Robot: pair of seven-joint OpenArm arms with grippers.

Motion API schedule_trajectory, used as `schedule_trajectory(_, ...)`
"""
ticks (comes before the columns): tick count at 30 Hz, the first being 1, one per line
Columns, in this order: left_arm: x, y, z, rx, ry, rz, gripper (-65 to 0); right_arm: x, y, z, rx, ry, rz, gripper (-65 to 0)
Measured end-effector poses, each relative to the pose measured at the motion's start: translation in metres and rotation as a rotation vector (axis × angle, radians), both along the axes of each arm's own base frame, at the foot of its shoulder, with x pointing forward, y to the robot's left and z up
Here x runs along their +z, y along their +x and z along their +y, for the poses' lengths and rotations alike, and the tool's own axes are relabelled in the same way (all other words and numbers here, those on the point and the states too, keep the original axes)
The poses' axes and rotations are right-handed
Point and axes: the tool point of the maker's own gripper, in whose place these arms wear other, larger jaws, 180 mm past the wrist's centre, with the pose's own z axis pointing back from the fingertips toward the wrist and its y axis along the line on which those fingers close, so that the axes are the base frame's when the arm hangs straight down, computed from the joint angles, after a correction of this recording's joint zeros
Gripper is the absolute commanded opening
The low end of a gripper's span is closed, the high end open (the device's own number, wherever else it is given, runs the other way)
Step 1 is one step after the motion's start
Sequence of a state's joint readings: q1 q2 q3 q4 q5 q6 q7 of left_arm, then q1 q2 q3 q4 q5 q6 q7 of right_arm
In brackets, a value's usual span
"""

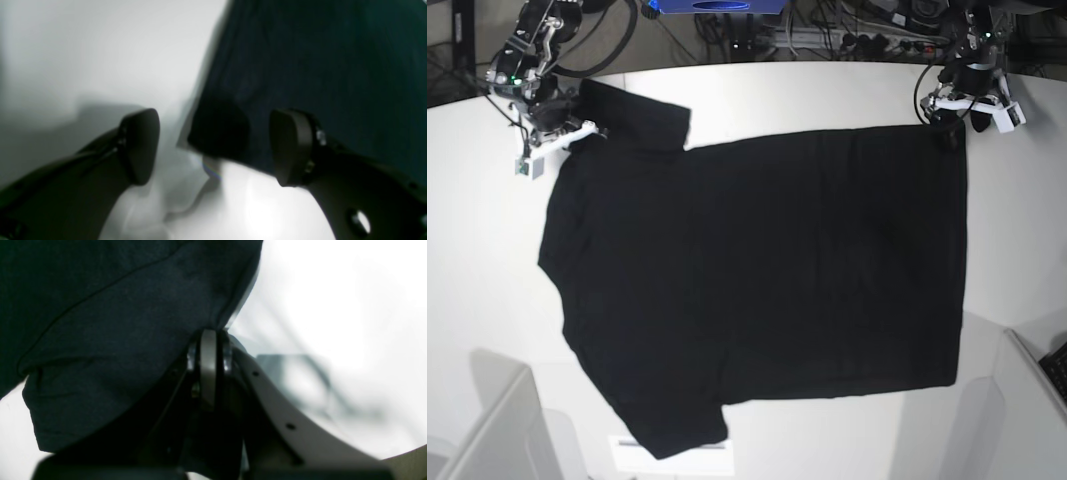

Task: Fold the T-shirt properly
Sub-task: 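Close both grippers on the shirt's shoulder edges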

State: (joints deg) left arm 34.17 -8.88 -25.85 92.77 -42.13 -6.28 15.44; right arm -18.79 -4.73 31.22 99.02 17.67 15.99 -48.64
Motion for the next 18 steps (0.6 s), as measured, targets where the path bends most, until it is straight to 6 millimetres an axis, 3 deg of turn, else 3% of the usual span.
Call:
schedule_trajectory(4,-0.0038,0.0034,0.0003,0.011,-0.01,-0.019,-19.9,0.0002,0.0003,0.0003,0.0,0.002,-0.002,-65.0)
schedule_trajectory(12,-0.0069,0.0086,-0.0014,0.016,-0.026,-0.008,-47.2,0.0004,0.0004,0.0001,-0.001,0.001,-0.004,-65.0)
schedule_trajectory(15,-0.0081,0.008,-0.003,0.012,-0.03,-0.001,-62.2,0.0002,-0.0001,0.0,-0.001,0.001,-0.003,-65.0)
schedule_trajectory(18,-0.0089,0.0074,-0.0034,0.007,-0.027,0.005,-65.0,0.0005,0.0,-0.0008,-0.003,0.0,-0.005,-65.0)
